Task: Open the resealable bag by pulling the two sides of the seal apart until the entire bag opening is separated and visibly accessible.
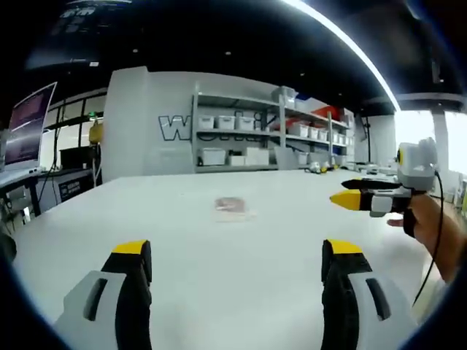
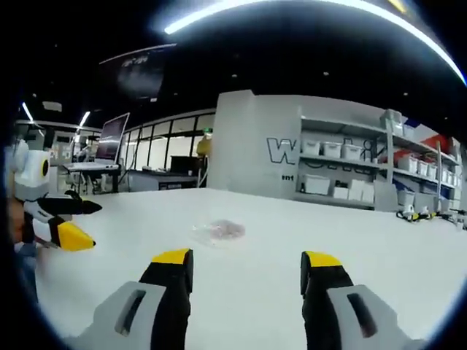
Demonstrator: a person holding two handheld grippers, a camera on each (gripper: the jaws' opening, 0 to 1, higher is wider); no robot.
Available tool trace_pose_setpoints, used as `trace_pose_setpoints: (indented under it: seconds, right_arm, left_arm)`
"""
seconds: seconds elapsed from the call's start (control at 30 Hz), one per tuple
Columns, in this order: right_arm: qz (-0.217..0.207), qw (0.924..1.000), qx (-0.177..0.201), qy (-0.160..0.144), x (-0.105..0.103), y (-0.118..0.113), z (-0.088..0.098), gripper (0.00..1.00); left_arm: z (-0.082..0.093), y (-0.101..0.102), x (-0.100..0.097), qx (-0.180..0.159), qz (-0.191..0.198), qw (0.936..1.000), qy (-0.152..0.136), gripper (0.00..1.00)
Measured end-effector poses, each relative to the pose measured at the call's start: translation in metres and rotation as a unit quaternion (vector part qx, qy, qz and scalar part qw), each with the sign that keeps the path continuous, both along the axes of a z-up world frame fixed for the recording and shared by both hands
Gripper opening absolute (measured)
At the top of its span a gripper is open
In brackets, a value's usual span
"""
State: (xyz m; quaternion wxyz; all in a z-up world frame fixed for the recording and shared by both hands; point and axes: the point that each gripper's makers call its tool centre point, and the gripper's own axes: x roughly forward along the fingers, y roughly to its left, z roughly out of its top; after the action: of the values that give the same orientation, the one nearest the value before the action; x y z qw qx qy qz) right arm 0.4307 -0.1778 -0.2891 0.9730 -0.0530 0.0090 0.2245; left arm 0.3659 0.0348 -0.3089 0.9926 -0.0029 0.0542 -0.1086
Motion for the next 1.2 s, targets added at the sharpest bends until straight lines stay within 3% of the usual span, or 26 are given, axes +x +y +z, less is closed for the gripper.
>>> trace_pose_setpoints:
  seconds: [0.63, 1.07, 1.2]
  right_arm:
    - [0.001, 1.0, -0.003, 0.008, 0.001, -0.002, -0.007, 0.59]
    - [0.0, 1.0, 0.008, 0.0, 0.003, -0.004, -0.012, 0.55]
    - [0.001, 1.0, 0.007, 0.001, 0.003, -0.003, -0.013, 0.55]
  left_arm:
    - [-0.002, -0.002, 0.0, 0.002, -0.005, 1.0, 0.0, 0.95]
    - [0.016, -0.01, 0.002, 0.022, -0.028, 0.9968, -0.072, 0.91]
    - [0.007, -0.01, 0.005, 0.027, -0.026, 0.9975, -0.06, 0.91]
